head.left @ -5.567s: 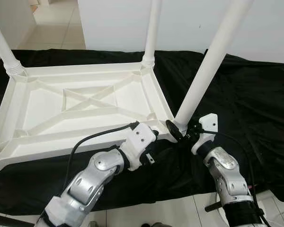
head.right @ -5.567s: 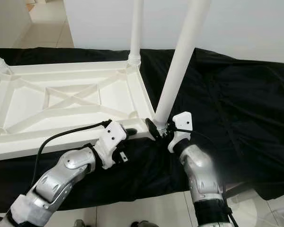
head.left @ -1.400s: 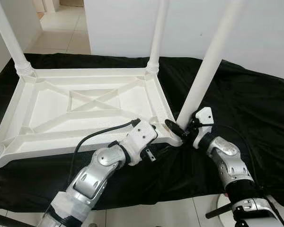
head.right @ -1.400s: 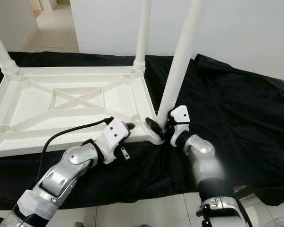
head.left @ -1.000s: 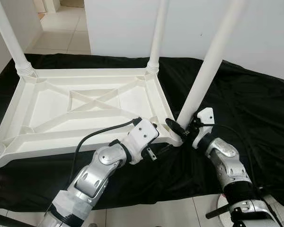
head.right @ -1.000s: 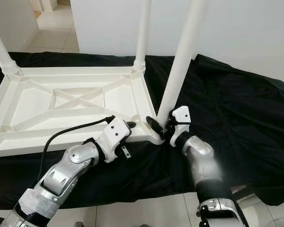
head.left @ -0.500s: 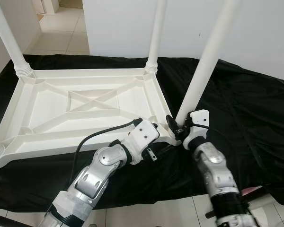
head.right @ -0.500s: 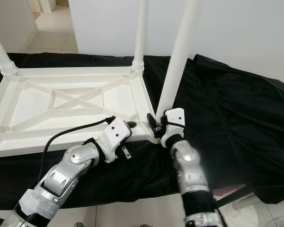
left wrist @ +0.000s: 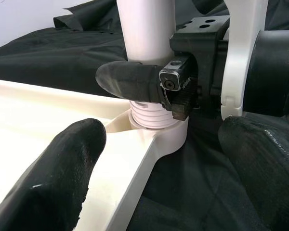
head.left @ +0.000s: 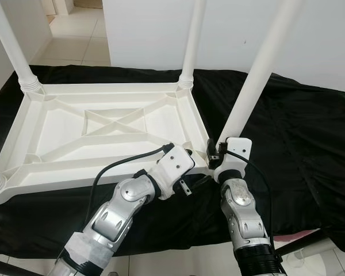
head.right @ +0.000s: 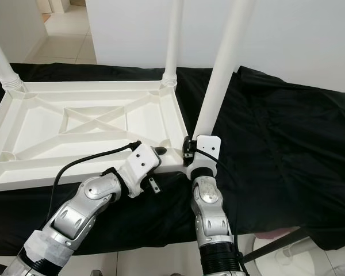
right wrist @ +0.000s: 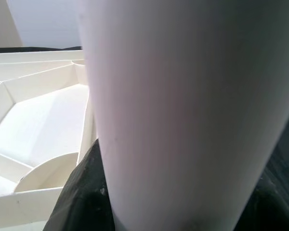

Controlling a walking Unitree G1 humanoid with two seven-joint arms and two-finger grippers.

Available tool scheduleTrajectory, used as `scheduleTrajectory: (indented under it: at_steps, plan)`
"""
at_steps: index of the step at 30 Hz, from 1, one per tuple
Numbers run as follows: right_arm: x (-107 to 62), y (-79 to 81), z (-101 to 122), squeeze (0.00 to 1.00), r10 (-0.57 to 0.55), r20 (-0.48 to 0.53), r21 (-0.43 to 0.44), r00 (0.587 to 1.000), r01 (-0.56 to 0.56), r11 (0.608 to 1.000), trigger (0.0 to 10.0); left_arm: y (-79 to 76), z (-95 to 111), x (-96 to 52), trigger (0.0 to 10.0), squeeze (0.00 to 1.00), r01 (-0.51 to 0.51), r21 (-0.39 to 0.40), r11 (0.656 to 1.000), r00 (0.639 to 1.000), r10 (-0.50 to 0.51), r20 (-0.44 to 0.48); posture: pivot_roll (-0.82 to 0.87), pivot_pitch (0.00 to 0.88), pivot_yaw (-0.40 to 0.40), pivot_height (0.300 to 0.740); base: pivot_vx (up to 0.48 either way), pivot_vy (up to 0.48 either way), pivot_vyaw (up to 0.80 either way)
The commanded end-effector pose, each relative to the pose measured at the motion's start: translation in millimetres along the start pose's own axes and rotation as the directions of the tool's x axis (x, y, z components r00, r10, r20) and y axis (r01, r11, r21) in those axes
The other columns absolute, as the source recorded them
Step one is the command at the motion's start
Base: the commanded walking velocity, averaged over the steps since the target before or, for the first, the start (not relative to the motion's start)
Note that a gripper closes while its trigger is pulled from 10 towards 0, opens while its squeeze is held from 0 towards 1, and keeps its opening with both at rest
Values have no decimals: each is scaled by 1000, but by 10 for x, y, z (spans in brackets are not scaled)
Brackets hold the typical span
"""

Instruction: Building children table

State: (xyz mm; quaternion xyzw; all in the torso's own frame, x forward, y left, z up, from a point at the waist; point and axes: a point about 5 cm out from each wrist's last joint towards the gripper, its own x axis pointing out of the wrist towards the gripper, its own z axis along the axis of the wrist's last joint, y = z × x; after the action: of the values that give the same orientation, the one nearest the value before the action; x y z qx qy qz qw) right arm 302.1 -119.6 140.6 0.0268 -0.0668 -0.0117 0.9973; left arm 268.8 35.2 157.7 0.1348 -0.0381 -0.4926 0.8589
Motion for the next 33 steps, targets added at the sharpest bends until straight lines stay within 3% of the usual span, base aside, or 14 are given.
scheduleTrajectory:
  at_steps: [1, 2, 4, 7, 13, 14, 15, 16, 19, 21, 26, 29, 33]
  plan:
    - [-40, 17, -30, 0, 9, -15, -2, 1000, -9, 1000, 10000, -49, -16, 13, 10000, 0, 11, -5, 1000, 1000, -11, 0, -32, 61, -81, 740, 0, 0, 0]
    - [-37, 18, -6, 0, 22, -2, -3, 1000, -22, 1000, 10000, -58, -21, 9, 10000, 0, 13, -5, 1000, 1000, -13, -1, -32, 61, -81, 740, 0, 0, 0]
    - [-42, -6, 17, 1000, 31, 14, -2, 999, -31, 1000, 10000, -64, -31, 1, 10000, 0, 14, -5, 1000, 1000, -14, -3, -29, 59, -83, 740, 0, 0, 0]
    - [-48, -9, 27, 1000, 34, 22, -2, 999, -34, 999, 10000, -64, -31, -1, 10000, 0, 13, -5, 1000, 1000, -13, -4, -29, 59, -83, 740, 0, 0, 0]
    - [-79, -139, 68, 1000, 184, 41, -37, 982, -183, 982, 10000, -81, -46, -7, 10000, 0, 16, 1, 1000, 1000, -16, -9, -27, 58, -83, 740, 0, 0, 0]
    - [-82, -178, 70, 839, 215, 36, -43, 976, -213, 976, 10000, -85, -52, -12, 10000, 0, 18, 6, 1000, 1000, -18, -11, -27, 58, -83, 740, 0, 0, 0]
    - [-82, -178, 70, 839, 215, 36, -43, 976, -213, 976, 10000, -85, -52, -12, 10000, 0, 18, 6, 1000, 1000, -18, -11, -27, 58, -83, 740, 0, 0, 0]
    - [-92, -215, 64, 0, 279, 27, -45, 960, -278, 960, 10000, -82, -56, -17, 10000, 0, 17, 7, 1000, 1000, -17, -13, -27, 58, -83, 740, 0, 0, 0]
    - [-98, -237, 73, 0, 355, 29, -70, 934, -352, 933, 10000, -75, -58, -18, 10000, 0, 15, 5, 1000, 1000, -15, -13, -33, 58, -82, 740, 0, 0, 0]
    - [1, -348, 79, 0, 486, -1, -97, 874, -483, 870, 10000, -81, -47, -4, 10000, 0, 20, 4, 1000, 1000, -20, -8, -36, 58, -80, 740, 0, 0, 0]
    - [117, -427, 86, 0, 535, -27, -116, 845, -534, 838, 10000, -93, -43, 12, 10000, 0, 30, 10, 1000, 1000, -30, -6, -42, 56, -73, 740, 0, 0, 0]
    - [197, -444, 41, 0, 579, -76, -149, 812, -583, 798, 10000, -69, -38, 20, 10000, 0, 27, 21, 999, 1000, -27, -8, -40, 57, -72, 740, 0, 0, 0]
    - [228, -434, 18, 0, 600, -87, -126, 795, -606, 786, 10000, -59, -27, 25, 10000, 0, 21, 19, 1000, 1000, -21, -4, -34, 65, -73, 740, 0, 0, 0]
